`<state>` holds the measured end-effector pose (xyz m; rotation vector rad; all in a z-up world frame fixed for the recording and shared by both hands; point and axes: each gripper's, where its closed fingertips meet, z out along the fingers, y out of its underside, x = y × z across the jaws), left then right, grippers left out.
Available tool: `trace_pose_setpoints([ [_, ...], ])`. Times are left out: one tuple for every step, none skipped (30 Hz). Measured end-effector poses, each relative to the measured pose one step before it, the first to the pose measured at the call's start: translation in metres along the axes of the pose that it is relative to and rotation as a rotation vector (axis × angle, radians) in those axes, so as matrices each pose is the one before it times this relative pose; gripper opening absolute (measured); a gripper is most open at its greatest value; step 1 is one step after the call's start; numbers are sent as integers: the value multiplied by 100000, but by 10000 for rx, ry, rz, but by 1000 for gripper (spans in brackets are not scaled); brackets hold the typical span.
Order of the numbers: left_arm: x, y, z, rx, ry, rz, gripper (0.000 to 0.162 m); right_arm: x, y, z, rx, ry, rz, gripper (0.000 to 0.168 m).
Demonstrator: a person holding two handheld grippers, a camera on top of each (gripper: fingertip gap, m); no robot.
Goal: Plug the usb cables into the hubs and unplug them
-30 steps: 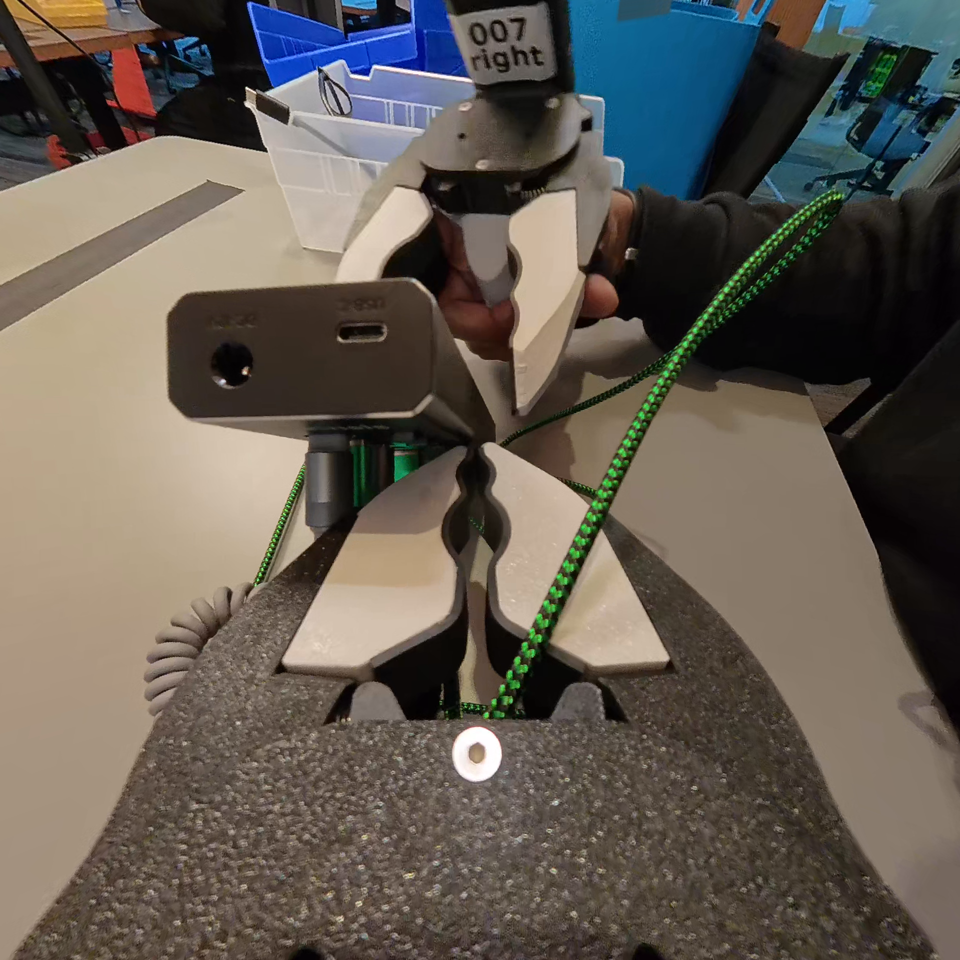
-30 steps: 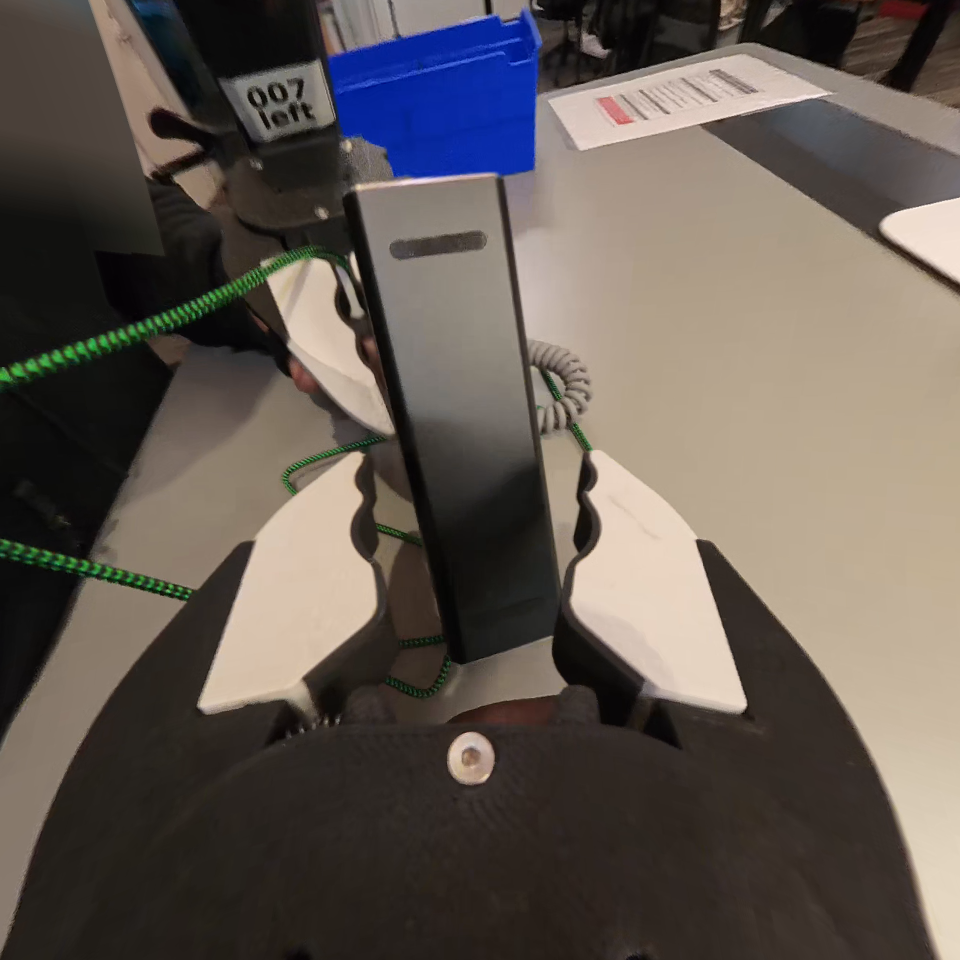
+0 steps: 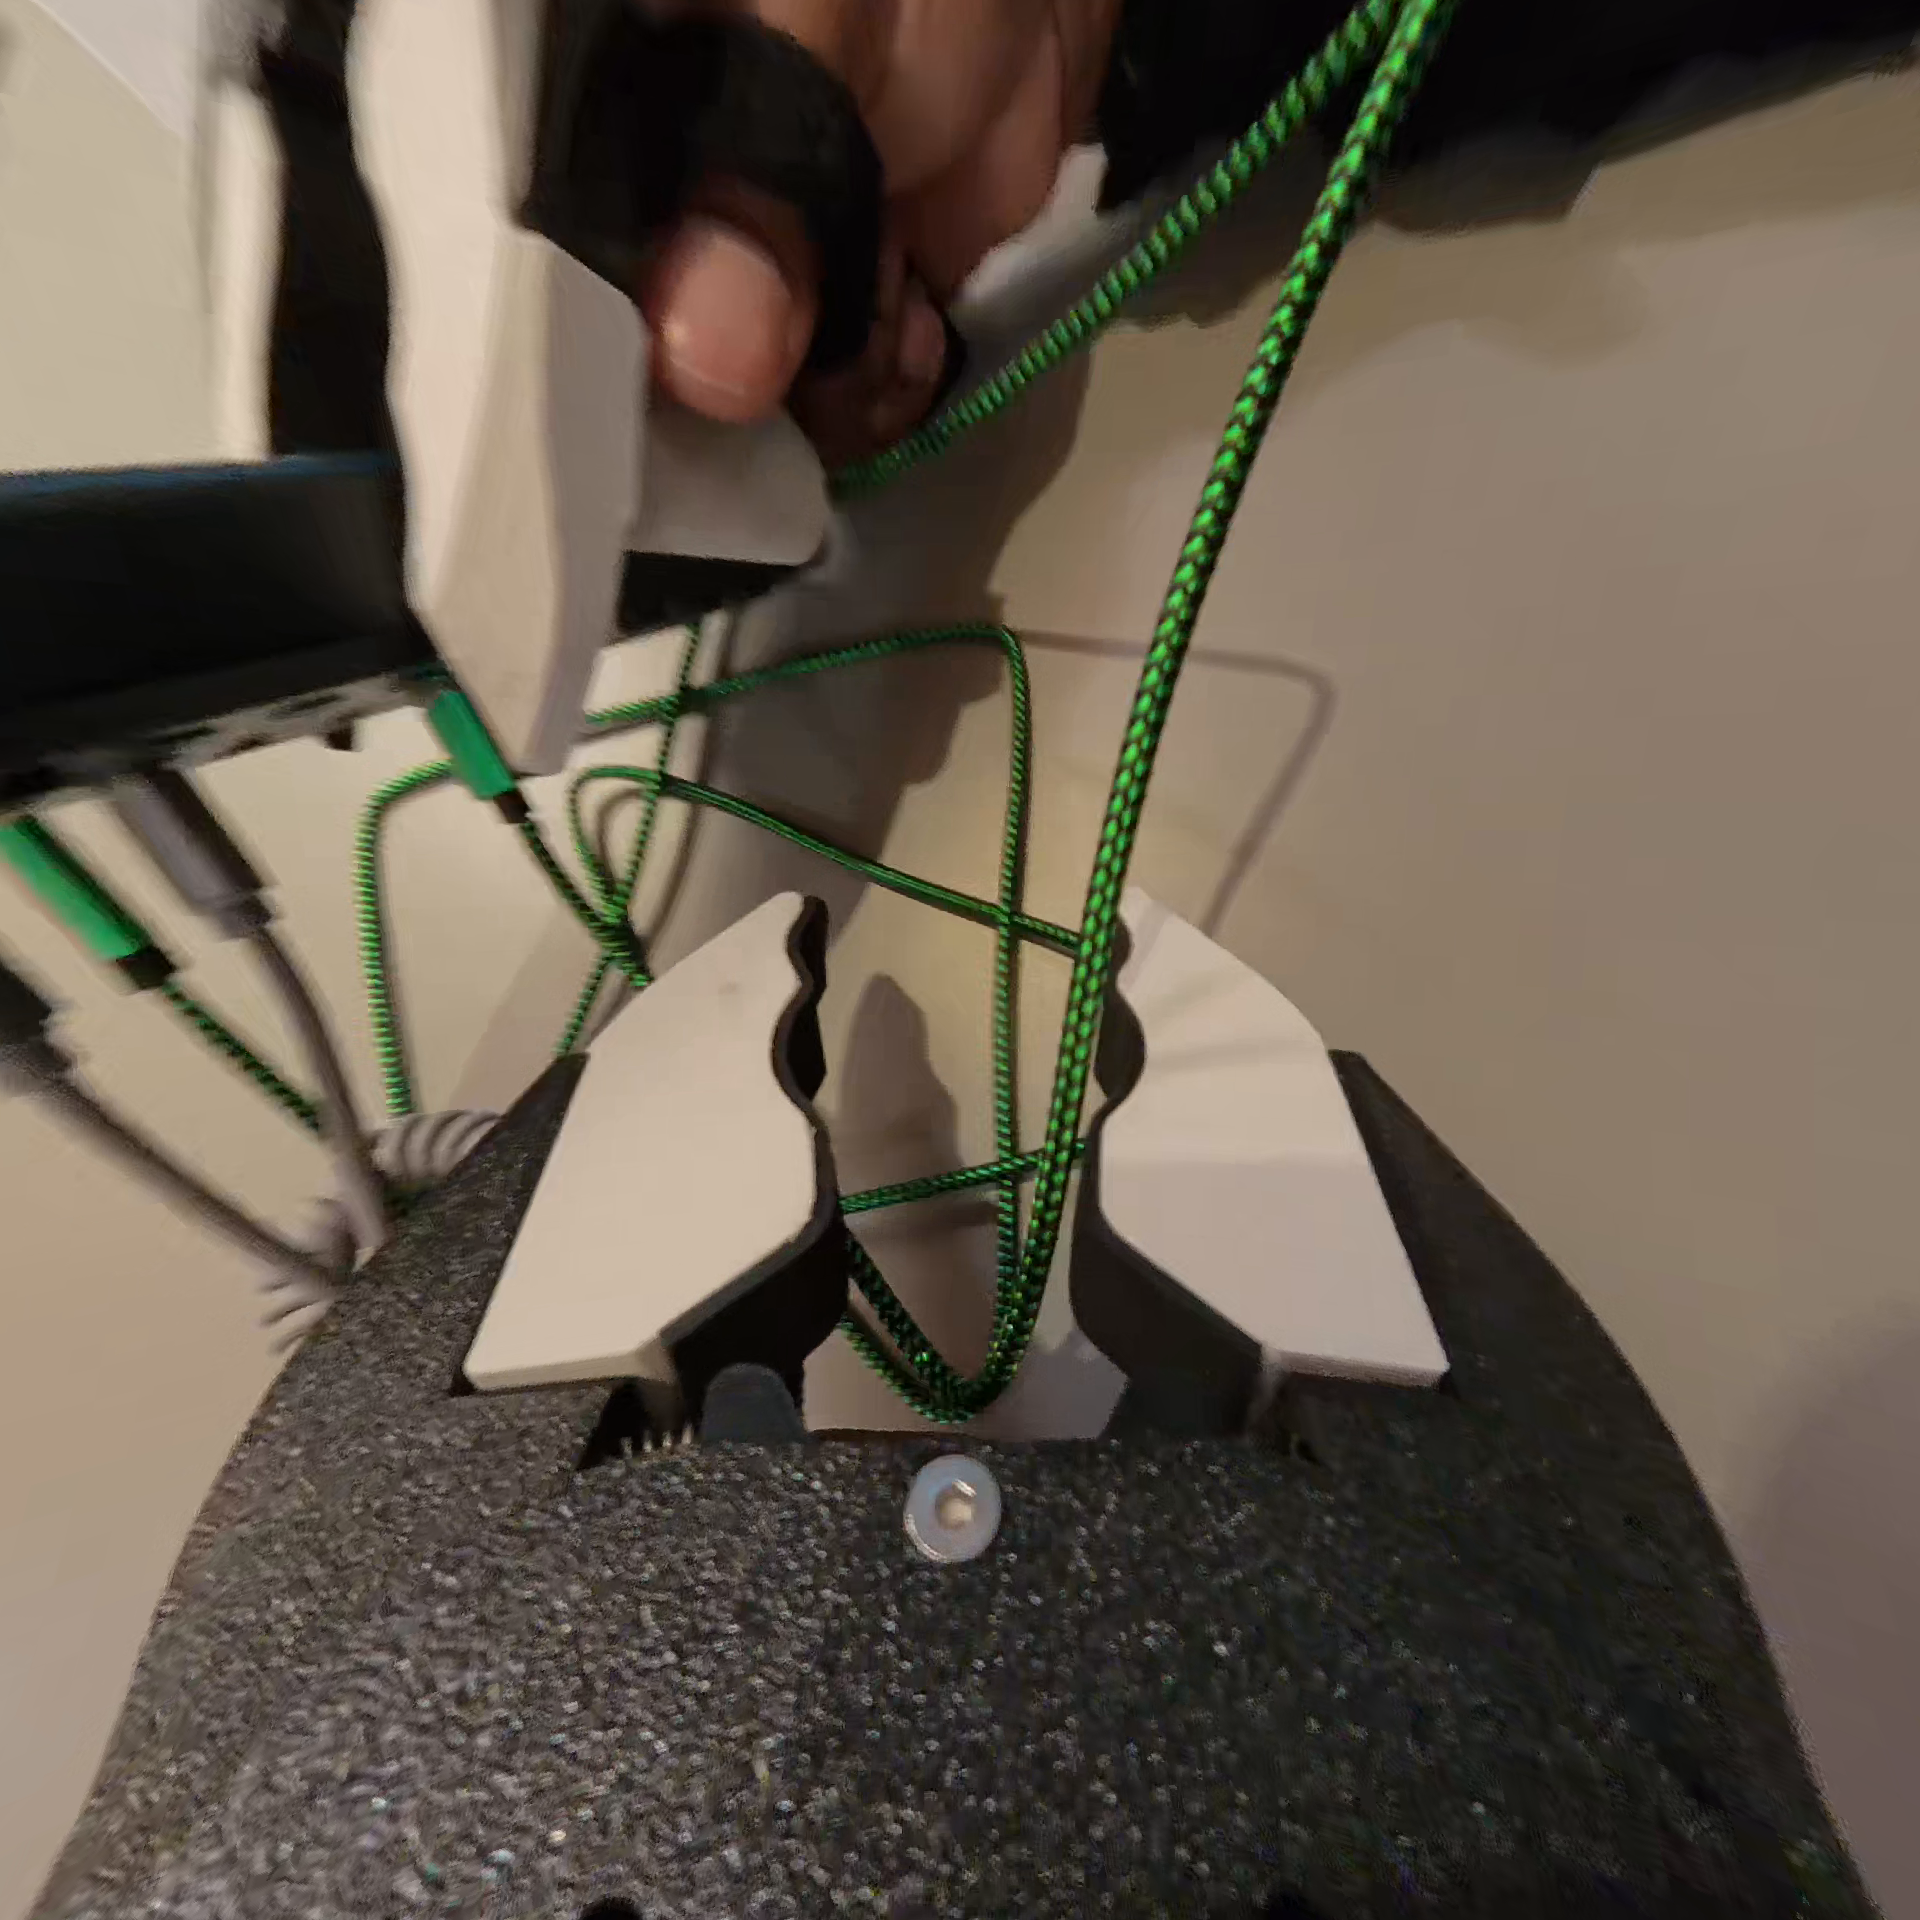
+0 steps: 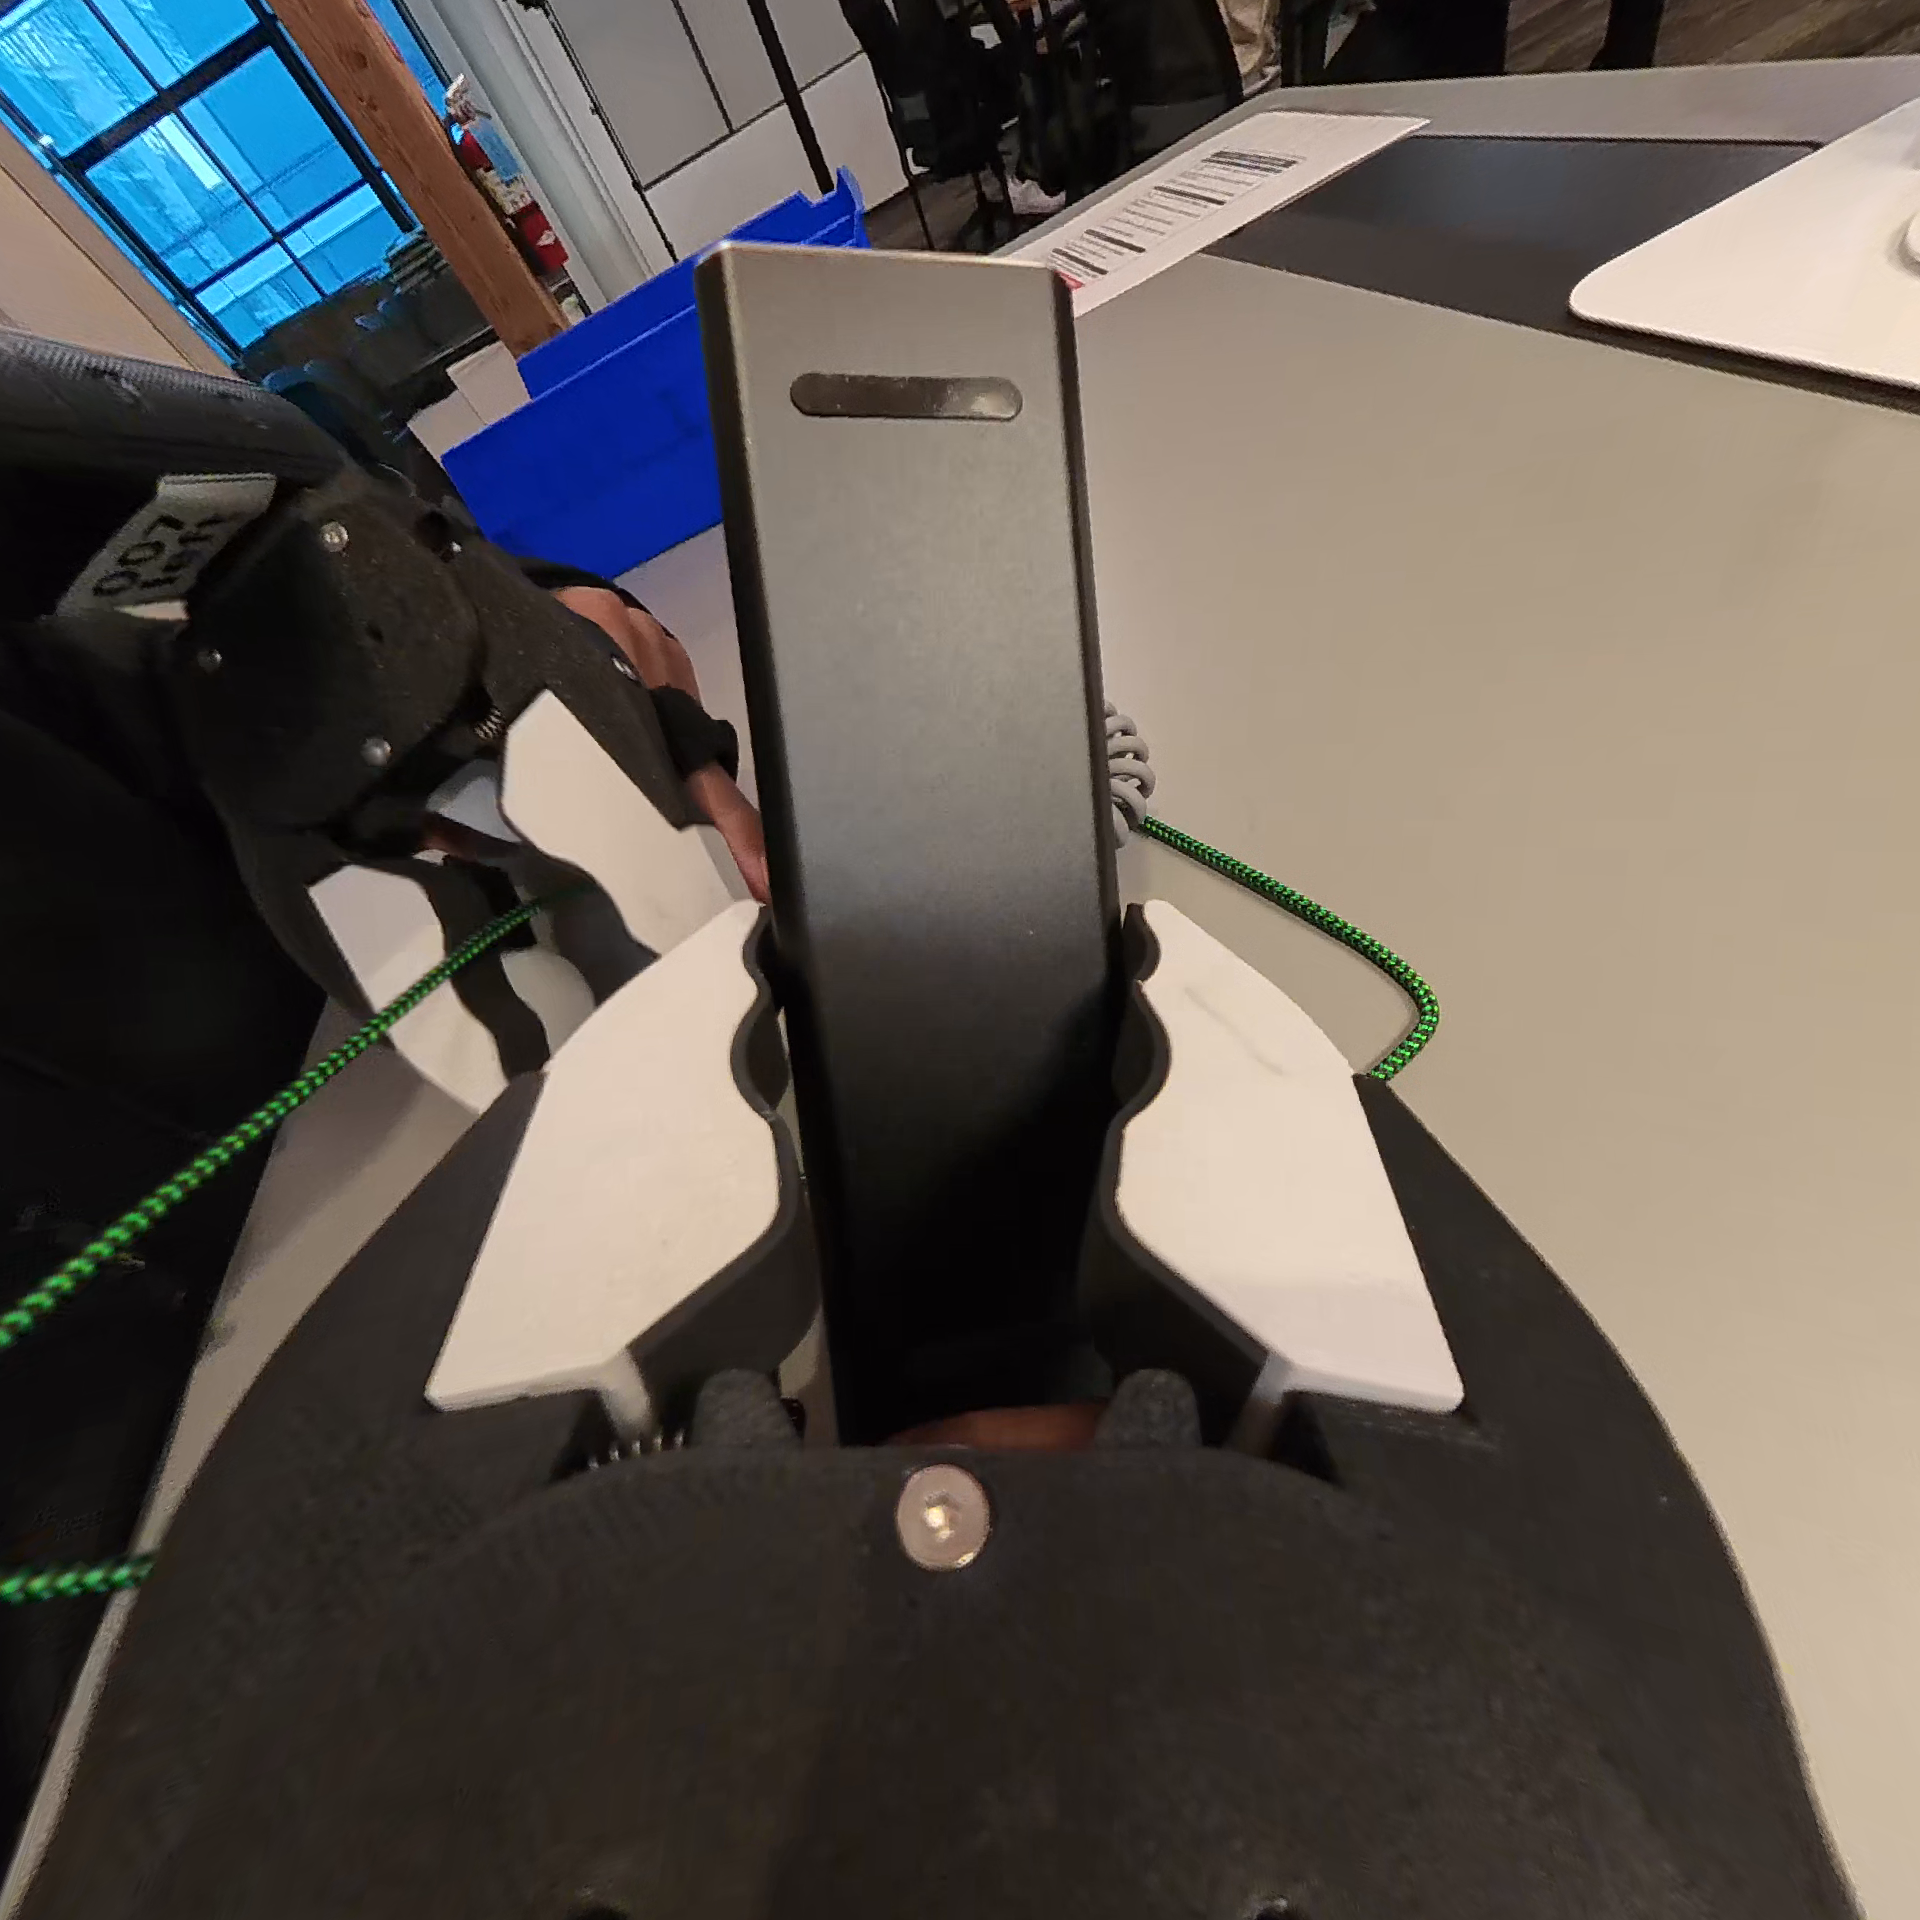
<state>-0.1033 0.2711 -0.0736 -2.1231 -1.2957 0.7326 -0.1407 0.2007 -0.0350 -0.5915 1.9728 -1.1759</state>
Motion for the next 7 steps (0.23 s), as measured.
trace_pose_setpoints([
  [-534,-572,-547,509,-311,63,46,15,-57,-100,39,-19,33,60],
  [-364,-535,-662,491,-155,73,45,29,-64,-134,47,-35,52,61],
  [-28,-374,-725,371,102,79,42,172,-69,-151,60,61,45,60],
  [213,-260,-730,310,272,143,42,260,-34,-147,42,103,55,61],
  [395,-214,-742,311,348,244,40,197,-40,-145,37,46,70,60],
  [509,-197,-647,333,385,204,37,127,-82,-117,72,4,74,60],
  [312,66,-329,148,348,-111,34,31,-134,-73,91,-37,74,60],
])
